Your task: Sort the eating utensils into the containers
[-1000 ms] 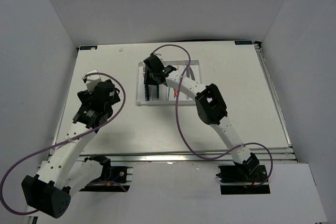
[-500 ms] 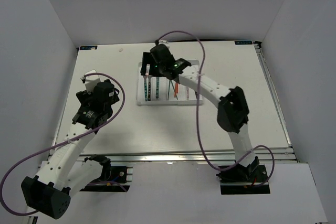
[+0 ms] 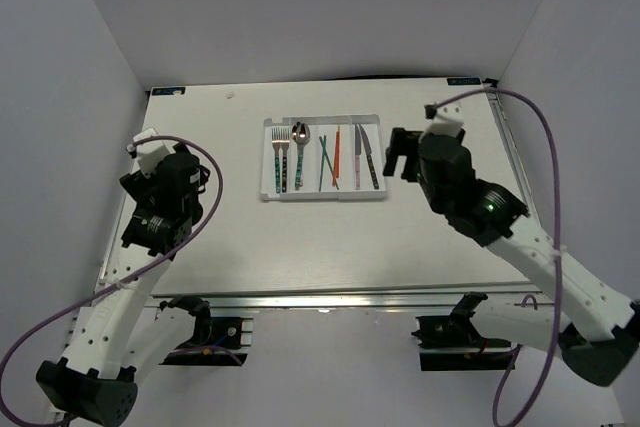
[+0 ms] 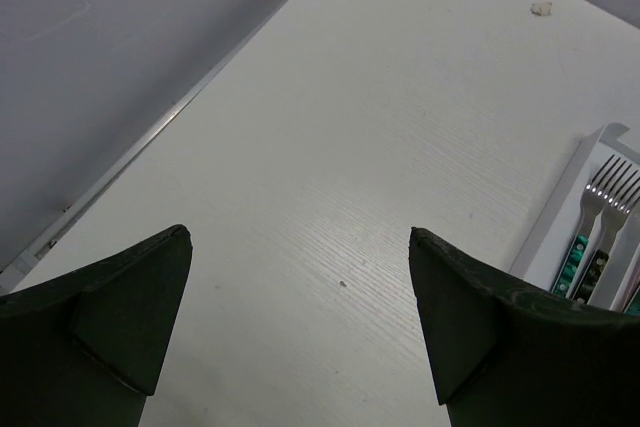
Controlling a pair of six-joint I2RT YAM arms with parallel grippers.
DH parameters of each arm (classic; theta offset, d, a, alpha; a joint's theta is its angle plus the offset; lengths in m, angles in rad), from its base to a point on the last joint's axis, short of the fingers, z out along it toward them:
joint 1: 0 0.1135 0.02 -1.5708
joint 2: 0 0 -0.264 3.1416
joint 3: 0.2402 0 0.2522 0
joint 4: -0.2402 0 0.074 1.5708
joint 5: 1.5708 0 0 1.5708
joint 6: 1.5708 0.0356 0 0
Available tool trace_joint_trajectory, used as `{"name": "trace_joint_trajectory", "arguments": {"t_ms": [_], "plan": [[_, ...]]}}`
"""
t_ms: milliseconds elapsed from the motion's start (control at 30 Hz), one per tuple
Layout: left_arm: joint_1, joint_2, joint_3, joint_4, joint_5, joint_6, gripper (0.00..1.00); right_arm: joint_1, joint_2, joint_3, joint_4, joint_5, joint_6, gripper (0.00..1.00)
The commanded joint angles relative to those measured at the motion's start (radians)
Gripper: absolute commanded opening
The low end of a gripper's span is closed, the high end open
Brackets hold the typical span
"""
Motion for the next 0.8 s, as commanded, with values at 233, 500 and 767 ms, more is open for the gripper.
{"name": "trace_joint_trajectory", "arguments": {"t_ms": [233,500,767], "plan": [[0.007,-0.177,-0.070,-0.012,-0.023,-0.038,0.98,-0.004,-0.381,-0.110,-0.294,0.266,-0.006,0.89],[0.006,-0.239,-0.087,0.018,-0.001,-0.018,0.98,-0.002,-0.433,-0.138,-0.408,0.266,0.073,0.89],[0.006,-0.219,-0.083,0.017,-0.003,-0.014,0.98,-0.002,-0.426,-0.139,-0.379,0.236,0.071,0.89]]}}
